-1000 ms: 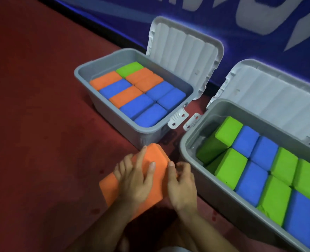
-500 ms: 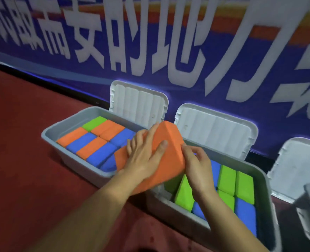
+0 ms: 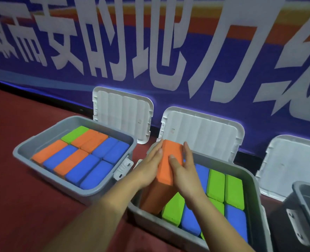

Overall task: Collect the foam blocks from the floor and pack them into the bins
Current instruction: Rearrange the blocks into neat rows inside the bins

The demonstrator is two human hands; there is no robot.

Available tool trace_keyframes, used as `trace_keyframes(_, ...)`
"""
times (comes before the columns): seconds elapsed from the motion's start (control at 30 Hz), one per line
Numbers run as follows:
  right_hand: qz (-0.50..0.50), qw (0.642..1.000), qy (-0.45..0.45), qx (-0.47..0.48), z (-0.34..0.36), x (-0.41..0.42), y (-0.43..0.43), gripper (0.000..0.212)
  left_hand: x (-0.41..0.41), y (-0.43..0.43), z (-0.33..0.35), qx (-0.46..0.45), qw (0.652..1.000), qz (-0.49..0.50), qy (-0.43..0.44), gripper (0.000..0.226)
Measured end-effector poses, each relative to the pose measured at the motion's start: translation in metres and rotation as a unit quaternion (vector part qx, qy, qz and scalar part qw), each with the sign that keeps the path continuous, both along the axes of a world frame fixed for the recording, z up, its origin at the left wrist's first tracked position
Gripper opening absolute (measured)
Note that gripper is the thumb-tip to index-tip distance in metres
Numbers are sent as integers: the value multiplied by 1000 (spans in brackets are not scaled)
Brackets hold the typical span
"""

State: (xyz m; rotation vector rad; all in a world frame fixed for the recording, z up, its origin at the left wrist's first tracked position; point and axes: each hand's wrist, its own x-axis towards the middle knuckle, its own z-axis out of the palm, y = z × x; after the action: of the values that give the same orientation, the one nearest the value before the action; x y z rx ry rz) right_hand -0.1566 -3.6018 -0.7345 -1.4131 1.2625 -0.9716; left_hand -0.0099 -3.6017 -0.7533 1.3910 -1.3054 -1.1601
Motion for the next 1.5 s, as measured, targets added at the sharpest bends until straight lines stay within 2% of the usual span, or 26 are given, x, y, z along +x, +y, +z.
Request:
trace_keyframes(0.1,16,998,51,30,-8,2,-12,59,-2,-9,-2,15,1000,5,7,52)
trace_keyframes(0.17,24,996,75,51,-12,3,-16,57,0,-14,-12,20,999,5,28,65)
trace_keyframes(0.23,19,996,69,60,-22,1,-22,59,3,-18,-27,34,999,6,8,76)
trace_keyframes(0.33,14,995,60,76,-47,2,-27,69,9,-15,-49,62,997,-8,-55,62)
trace_keyframes(0.43,26,992,89,86,-67,4,-27,66,17,-14,-67,62,991,-10,-121,58)
trace_keyframes(0.57,63,976,172,119,-101,4,-26,73,21,-11,-103,103,980,-54,-162,41)
trace_keyframes(0.67,81,963,224,130,-123,5,-21,74,24,-7,-123,106,965,-59,-231,41)
trace_keyframes(0.8,67,959,252,108,-132,5,-22,70,28,-16,-124,65,945,-95,-305,49)
trace_keyframes(1.0,-7,947,318,37,-138,2,-28,55,-5,-33,-119,48,955,-29,-291,52)
trace_keyframes(1.27,70,882,462,57,-151,-5,-36,58,-15,-35,-144,73,908,-39,-410,49)
trace_keyframes(1.37,88,857,506,31,-167,-9,-38,59,-15,-35,-156,68,902,-37,-424,50)
trace_keyframes(1.5,91,844,529,12,-189,-8,-39,57,-15,-36,-176,72,896,-40,-436,50)
